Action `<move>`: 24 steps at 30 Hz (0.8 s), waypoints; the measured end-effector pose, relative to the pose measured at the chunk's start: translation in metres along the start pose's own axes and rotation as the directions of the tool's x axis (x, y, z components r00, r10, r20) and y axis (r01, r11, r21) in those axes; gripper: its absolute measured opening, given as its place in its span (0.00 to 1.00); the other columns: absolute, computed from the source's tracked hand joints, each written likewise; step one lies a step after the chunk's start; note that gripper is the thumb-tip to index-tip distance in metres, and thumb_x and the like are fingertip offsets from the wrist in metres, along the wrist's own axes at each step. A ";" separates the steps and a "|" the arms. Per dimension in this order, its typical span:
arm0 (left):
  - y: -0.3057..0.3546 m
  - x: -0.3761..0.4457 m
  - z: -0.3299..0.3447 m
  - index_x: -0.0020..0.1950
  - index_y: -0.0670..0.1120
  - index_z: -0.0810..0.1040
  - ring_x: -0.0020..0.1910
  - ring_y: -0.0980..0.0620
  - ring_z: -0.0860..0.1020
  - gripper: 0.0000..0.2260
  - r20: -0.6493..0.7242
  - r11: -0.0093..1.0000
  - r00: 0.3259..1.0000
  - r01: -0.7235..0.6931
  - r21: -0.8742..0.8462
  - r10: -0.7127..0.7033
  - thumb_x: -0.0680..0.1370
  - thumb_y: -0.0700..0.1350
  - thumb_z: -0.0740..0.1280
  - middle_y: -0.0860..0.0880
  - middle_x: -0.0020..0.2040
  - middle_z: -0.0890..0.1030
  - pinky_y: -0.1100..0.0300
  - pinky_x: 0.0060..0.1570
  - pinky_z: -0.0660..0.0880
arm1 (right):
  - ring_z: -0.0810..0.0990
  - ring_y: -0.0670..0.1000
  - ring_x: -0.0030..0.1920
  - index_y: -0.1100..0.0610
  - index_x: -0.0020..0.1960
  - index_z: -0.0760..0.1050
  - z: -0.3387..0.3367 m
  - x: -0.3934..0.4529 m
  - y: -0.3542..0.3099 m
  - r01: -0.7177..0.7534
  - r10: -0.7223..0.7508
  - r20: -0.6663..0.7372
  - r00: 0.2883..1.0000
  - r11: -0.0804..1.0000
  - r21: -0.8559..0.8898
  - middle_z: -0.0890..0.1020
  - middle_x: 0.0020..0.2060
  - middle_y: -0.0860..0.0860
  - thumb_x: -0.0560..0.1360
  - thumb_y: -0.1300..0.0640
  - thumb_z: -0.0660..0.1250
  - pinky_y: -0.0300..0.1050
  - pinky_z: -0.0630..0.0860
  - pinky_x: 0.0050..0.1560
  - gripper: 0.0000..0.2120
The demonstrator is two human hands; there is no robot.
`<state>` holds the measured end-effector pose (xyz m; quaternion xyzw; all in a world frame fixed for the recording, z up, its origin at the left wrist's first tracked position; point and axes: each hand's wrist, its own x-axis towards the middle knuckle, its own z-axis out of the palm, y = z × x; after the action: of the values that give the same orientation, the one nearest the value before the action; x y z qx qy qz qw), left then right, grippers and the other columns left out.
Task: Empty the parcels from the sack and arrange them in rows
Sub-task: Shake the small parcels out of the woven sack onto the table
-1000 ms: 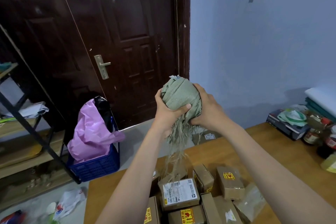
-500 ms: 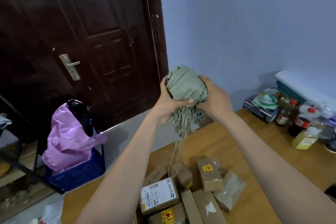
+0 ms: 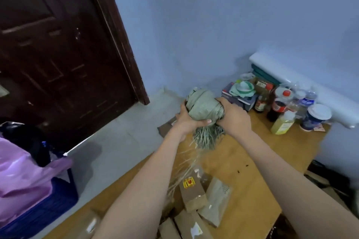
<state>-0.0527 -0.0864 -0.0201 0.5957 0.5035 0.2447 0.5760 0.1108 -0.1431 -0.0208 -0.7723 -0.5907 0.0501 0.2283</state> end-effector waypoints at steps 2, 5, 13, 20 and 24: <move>-0.014 0.030 0.023 0.78 0.58 0.50 0.75 0.44 0.60 0.65 -0.004 0.989 0.998 0.069 0.129 -0.069 0.49 0.61 0.84 0.48 0.76 0.57 0.40 0.72 0.64 | 0.81 0.59 0.43 0.40 0.71 0.63 0.012 0.004 0.028 -0.053 0.053 0.015 0.998 0.998 -0.039 0.79 0.42 0.52 0.70 0.47 0.68 0.45 0.70 0.34 0.30; -0.030 0.057 0.054 0.77 0.55 0.57 0.73 0.46 0.66 0.60 0.083 0.990 0.994 0.066 0.125 -0.076 0.53 0.56 0.86 0.48 0.74 0.66 0.45 0.70 0.67 | 0.80 0.59 0.44 0.40 0.72 0.62 0.031 0.008 0.068 -0.148 0.153 0.047 0.987 0.985 -0.089 0.79 0.44 0.52 0.71 0.48 0.69 0.46 0.69 0.35 0.32; -0.064 0.116 0.117 0.81 0.54 0.46 0.78 0.43 0.55 0.50 0.087 0.950 0.996 -0.018 0.313 -0.010 0.71 0.42 0.78 0.44 0.79 0.56 0.42 0.75 0.59 | 0.81 0.61 0.49 0.40 0.75 0.61 0.073 0.039 0.147 -0.295 0.327 0.092 0.941 0.921 -0.256 0.78 0.51 0.56 0.75 0.59 0.66 0.49 0.74 0.40 0.33; -0.092 0.183 0.167 0.79 0.63 0.48 0.79 0.41 0.54 0.39 0.298 0.775 0.940 -0.311 0.551 0.166 0.79 0.38 0.67 0.47 0.80 0.49 0.41 0.74 0.61 | 0.78 0.62 0.54 0.40 0.76 0.59 0.114 0.061 0.207 -0.396 0.438 0.067 0.896 0.859 -0.326 0.75 0.56 0.58 0.76 0.64 0.63 0.51 0.74 0.43 0.34; -0.110 0.216 0.197 0.80 0.61 0.48 0.74 0.41 0.64 0.33 0.410 0.713 0.906 -0.357 0.604 0.106 0.82 0.39 0.60 0.44 0.78 0.57 0.45 0.70 0.67 | 0.76 0.62 0.57 0.41 0.76 0.57 0.134 0.069 0.235 -0.440 0.479 0.037 0.877 0.832 -0.338 0.74 0.58 0.58 0.75 0.65 0.65 0.53 0.78 0.48 0.36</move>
<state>0.1647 -0.0014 -0.2280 0.8538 0.3678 0.0114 0.3682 0.2937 -0.0857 -0.2231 -0.9136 -0.4005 0.0538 0.0456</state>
